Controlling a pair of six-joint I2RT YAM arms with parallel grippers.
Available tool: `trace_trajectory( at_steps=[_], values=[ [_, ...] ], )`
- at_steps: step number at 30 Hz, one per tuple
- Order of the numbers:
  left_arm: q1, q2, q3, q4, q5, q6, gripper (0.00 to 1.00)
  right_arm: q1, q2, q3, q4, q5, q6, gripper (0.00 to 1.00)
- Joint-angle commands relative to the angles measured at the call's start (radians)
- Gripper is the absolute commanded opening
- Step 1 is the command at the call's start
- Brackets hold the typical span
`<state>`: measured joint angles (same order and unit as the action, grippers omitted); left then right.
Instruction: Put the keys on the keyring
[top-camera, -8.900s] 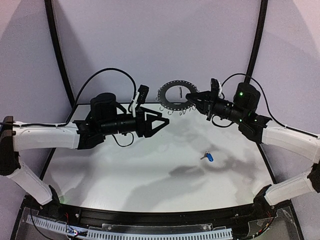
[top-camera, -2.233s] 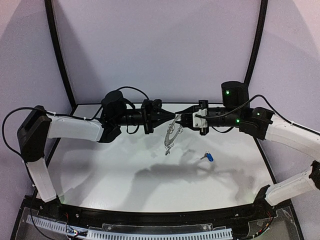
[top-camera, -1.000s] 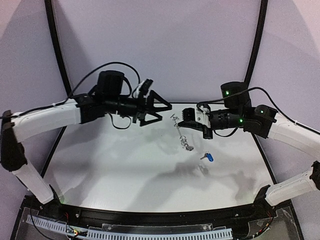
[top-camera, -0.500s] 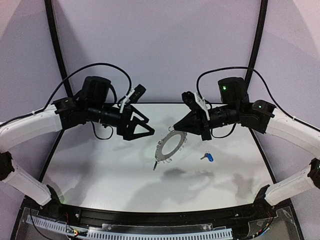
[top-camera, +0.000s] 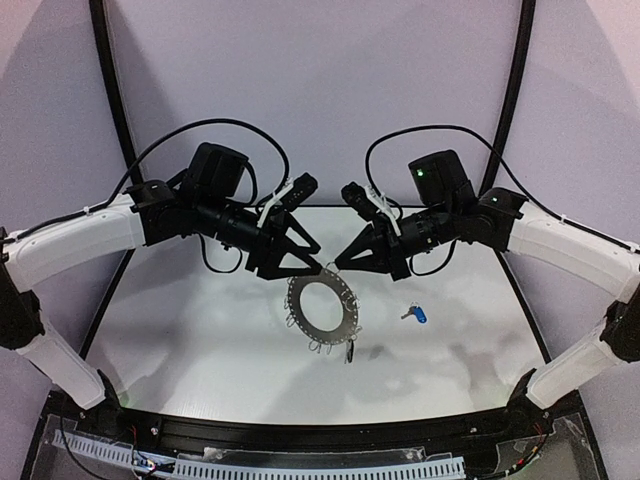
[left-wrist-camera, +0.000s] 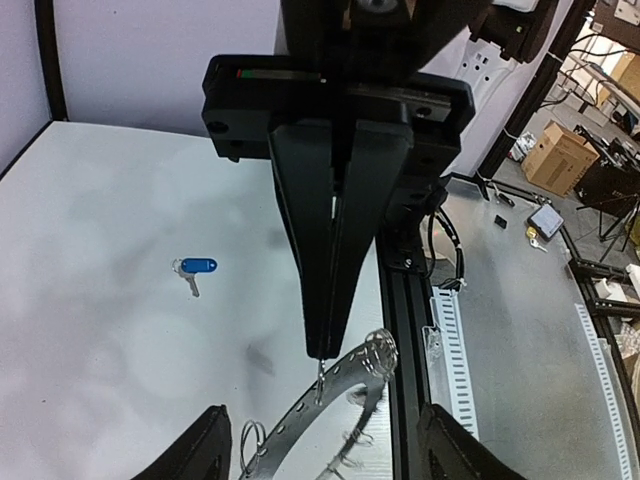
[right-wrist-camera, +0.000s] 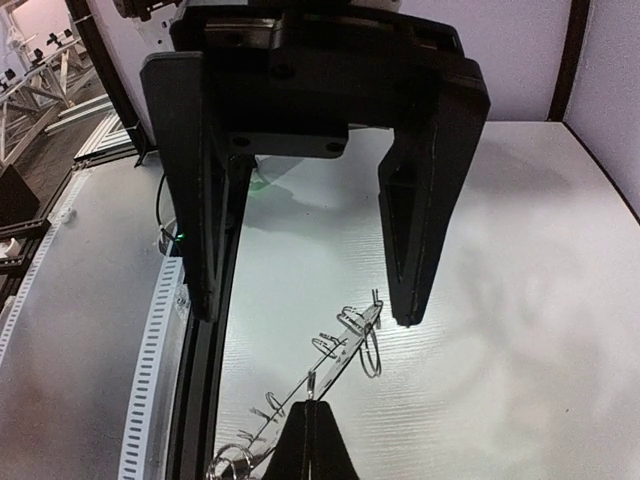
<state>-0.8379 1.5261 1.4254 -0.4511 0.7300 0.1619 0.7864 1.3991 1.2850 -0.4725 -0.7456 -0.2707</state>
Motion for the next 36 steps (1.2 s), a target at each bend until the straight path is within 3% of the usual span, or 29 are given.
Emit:
trace_trajectory(
  at_steps=[1,13,19,28,30,33,36],
  values=[
    [0.0,0.031,0.037,-0.043,0.025,-0.004,0.62,-0.004,0.003,0.052,0.008,-0.028,0.021,0.0],
    [0.0,0.084,0.086,-0.048,0.082,-0.042,0.43,-0.003,0.044,0.092,-0.044,-0.06,-0.027,0.0],
    [0.0,0.09,0.086,-0.045,0.074,-0.058,0.28,-0.003,0.051,0.103,-0.051,-0.069,-0.023,0.0],
    [0.0,0.125,0.105,-0.072,0.119,-0.049,0.28,-0.001,0.059,0.124,-0.073,-0.072,-0.006,0.0],
    [0.0,0.128,0.109,-0.073,0.119,-0.05,0.2,-0.001,0.058,0.125,-0.079,-0.076,-0.013,0.0],
    [0.0,0.125,0.11,-0.059,0.11,-0.06,0.02,-0.001,0.058,0.128,-0.089,-0.081,-0.015,0.0],
    [0.0,0.119,0.102,-0.035,0.112,-0.066,0.01,-0.001,0.062,0.129,-0.105,-0.072,-0.024,0.0]
  ],
)
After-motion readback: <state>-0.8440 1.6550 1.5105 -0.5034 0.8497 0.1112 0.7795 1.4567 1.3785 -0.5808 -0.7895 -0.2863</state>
